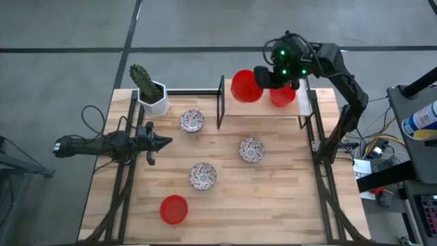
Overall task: Pick & Place Mini bowls
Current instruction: Stack the red bowl on top of the other red bowl on the shelf
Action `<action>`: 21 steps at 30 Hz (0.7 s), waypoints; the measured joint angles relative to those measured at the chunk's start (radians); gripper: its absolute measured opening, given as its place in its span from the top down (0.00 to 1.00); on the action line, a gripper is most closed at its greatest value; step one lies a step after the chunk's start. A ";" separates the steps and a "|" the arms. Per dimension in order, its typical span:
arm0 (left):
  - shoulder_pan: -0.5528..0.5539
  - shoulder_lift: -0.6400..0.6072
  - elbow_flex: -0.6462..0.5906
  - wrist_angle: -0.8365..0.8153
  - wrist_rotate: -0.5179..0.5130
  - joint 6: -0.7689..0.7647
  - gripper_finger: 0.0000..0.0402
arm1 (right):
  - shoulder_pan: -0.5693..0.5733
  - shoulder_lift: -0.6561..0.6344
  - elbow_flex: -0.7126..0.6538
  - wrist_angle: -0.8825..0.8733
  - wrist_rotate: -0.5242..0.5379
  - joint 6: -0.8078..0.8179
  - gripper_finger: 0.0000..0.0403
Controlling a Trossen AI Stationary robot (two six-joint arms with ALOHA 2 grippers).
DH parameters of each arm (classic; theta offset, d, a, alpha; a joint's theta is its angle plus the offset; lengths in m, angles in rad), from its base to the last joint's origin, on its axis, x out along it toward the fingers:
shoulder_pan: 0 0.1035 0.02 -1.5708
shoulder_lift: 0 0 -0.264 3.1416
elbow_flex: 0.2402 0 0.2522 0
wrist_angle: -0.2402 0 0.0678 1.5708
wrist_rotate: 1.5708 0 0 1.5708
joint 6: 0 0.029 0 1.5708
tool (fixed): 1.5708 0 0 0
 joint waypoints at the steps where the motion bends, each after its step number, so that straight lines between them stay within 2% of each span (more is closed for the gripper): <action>1: 0.000 0.000 0.000 0.000 0.000 0.000 1.00 | -0.016 0.000 -0.001 0.000 0.000 -0.006 0.98; 13: 0.000 0.000 0.000 0.000 0.000 0.000 1.00 | -0.291 -0.006 -0.036 0.002 -0.007 -0.165 0.98; 17: 0.000 0.000 0.000 0.000 0.000 0.000 1.00 | -0.350 -0.064 -0.133 0.002 -0.057 -0.179 0.98; 21: 0.000 0.000 0.000 0.000 0.000 0.000 1.00 | -0.366 -0.179 -0.288 0.000 -0.056 -0.182 0.98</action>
